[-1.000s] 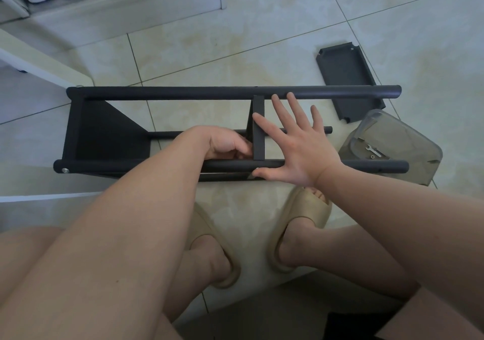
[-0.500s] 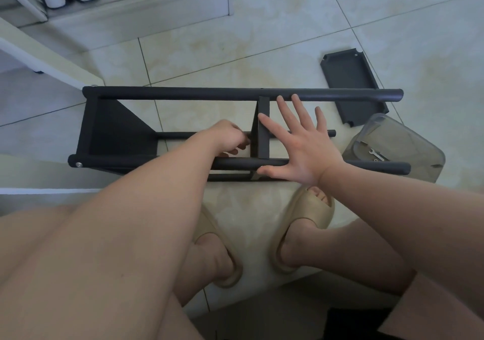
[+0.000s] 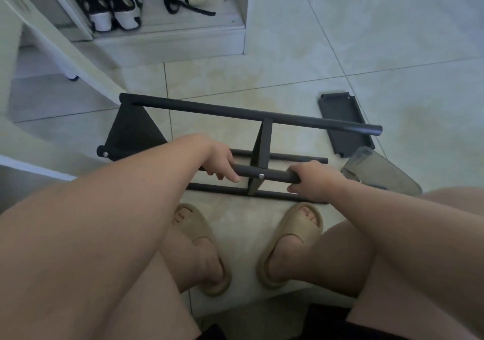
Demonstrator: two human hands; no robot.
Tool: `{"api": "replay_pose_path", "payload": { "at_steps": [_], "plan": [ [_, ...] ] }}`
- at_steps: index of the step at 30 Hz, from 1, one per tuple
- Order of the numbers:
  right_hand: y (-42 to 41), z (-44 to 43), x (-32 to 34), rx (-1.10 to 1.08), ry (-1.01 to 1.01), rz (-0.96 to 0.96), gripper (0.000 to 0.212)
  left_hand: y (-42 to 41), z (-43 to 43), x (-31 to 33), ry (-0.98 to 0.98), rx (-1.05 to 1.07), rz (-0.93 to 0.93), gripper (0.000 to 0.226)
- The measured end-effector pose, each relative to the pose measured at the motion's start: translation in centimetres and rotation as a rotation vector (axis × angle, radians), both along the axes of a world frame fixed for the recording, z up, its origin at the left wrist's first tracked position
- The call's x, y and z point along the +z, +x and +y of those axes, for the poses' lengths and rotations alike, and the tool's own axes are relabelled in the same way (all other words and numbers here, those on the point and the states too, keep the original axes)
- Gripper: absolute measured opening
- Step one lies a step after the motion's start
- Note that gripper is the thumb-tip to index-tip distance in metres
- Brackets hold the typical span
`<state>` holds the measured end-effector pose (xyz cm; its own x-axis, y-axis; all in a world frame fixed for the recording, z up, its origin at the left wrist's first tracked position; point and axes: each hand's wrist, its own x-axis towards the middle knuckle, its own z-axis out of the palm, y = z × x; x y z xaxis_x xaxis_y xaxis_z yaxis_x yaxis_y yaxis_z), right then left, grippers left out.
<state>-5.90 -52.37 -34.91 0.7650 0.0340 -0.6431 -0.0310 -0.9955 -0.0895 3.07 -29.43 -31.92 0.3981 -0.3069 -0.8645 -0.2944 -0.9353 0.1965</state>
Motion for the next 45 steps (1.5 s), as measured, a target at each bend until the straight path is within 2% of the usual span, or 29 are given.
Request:
{"api": "replay_pose_path", "payload": {
  "at_steps": [2,5,9,15,20,28,30,34,39,45],
  "plan": [
    [0.0,0.0,0.5,-0.057,-0.063,-0.087,0.014,-0.6,-0.2,0.4,-0.046,0.003,-0.118,0.028],
    [1.9,1.0,1.7,-0.098,-0.103,-0.295,0.005,-0.4,0.4,1.1,-0.165,0.146,-0.351,0.019],
    [6.1,2.5,3.7,-0.052,-0.221,-0.373,0.021,1.3,1.7,2.4,-0.188,0.257,-0.531,0.016],
    [12.6,2.7,5.4,-0.012,-0.240,-0.436,0.013,5.3,2.6,2.9,-0.308,0.339,-0.723,0.021],
    [17.5,1.5,3.1,0.048,-0.213,-0.496,0.012,9.2,2.6,0.6,-0.363,0.350,-0.833,0.021],
    [28.0,-0.2,-2.3,0.116,-0.168,-0.696,0.023,18.9,1.6,-5.0,-0.249,0.364,-1.091,0.024],
    [30.8,0.0,-3.7,0.106,-0.163,-0.712,0.025,21.5,1.4,-6.5,-0.206,0.379,-1.119,0.021],
    [35.3,0.7,-7.2,0.067,-0.145,-0.733,0.047,26.1,1.1,-9.8,-0.137,0.383,-1.125,0.022],
    [39.4,1.0,-11.5,0.049,-0.092,-0.784,0.031,30.1,1.1,-13.3,-0.078,0.374,-1.098,0.025],
    [42.4,2.0,-15.1,-0.022,-0.017,-0.731,0.034,33.3,1.3,-16.7,-0.041,0.379,-1.030,0.026]
  ]
}}
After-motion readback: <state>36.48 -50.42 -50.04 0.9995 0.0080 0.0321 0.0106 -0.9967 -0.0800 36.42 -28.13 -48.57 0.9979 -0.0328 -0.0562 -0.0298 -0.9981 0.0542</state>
